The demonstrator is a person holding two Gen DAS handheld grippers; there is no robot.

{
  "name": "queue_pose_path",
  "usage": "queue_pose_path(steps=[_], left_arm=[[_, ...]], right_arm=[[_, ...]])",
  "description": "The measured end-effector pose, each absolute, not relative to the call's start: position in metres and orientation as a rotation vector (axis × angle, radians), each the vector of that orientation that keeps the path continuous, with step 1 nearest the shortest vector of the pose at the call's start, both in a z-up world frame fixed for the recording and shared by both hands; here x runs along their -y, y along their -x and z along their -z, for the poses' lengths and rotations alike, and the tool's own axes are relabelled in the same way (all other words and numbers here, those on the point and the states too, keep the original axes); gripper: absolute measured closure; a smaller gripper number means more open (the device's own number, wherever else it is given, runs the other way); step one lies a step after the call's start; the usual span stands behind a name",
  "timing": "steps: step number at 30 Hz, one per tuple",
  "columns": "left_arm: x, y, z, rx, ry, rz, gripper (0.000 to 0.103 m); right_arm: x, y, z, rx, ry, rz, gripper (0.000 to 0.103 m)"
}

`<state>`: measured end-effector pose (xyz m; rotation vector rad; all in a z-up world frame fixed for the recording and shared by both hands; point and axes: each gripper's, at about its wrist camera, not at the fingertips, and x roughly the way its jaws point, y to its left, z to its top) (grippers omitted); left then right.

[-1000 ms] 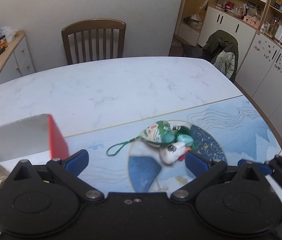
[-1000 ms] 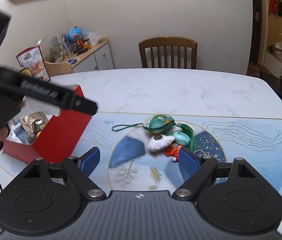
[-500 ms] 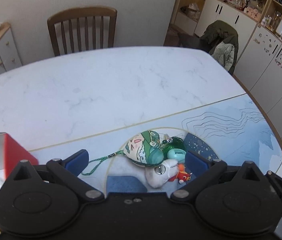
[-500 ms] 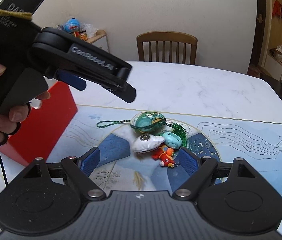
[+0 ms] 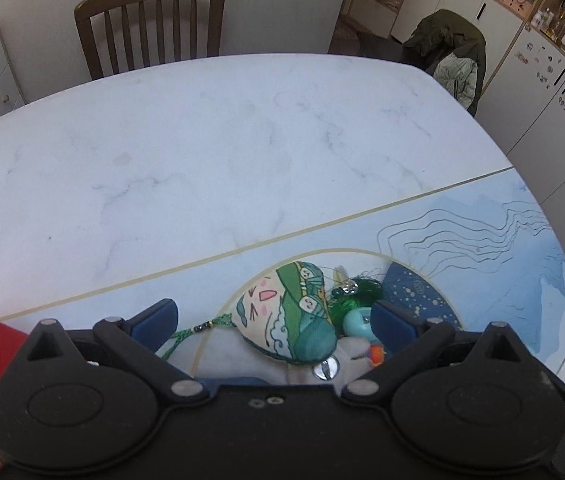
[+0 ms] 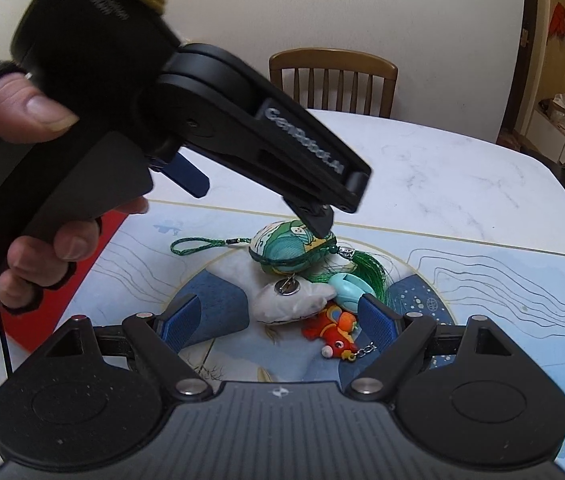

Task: Organize objects
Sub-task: 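Reach the left tool to the green plush while the right approaches the white plush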

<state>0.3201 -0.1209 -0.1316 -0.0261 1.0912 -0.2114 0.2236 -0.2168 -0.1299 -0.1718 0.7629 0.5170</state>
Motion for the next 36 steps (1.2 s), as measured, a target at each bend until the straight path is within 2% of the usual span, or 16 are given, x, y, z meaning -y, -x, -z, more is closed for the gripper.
queue_pose_path(steps=[15, 26, 29, 31, 36], left_arm=[[0.119, -0.347, 0.164, -1.165, 0.082, 0.215, 0.005], [0.120, -0.349, 0.171, -1.175, 0.089, 0.238, 0.021], [0.121, -0.347, 0.171, -1.169, 0.082, 0.249, 0.028], [0.123, -0.347, 0.170, -1.163, 0.073, 0.255, 0.037], [0.125, -0.345, 0.167, -1.148, 0.053, 0.257, 0.042]], right_arm=[[0.202, -0.238, 0.151, -0.785, 0.191, -0.483, 0.019], [0.197, -0.247, 0.161, -0.803, 0.207, -0.469, 0.029], [0.196, -0.250, 0.163, -0.812, 0.211, -0.461, 0.038], [0.196, -0.251, 0.164, -0.817, 0.215, -0.455, 0.040], [0.196, -0.252, 0.164, -0.815, 0.219, -0.443, 0.050]])
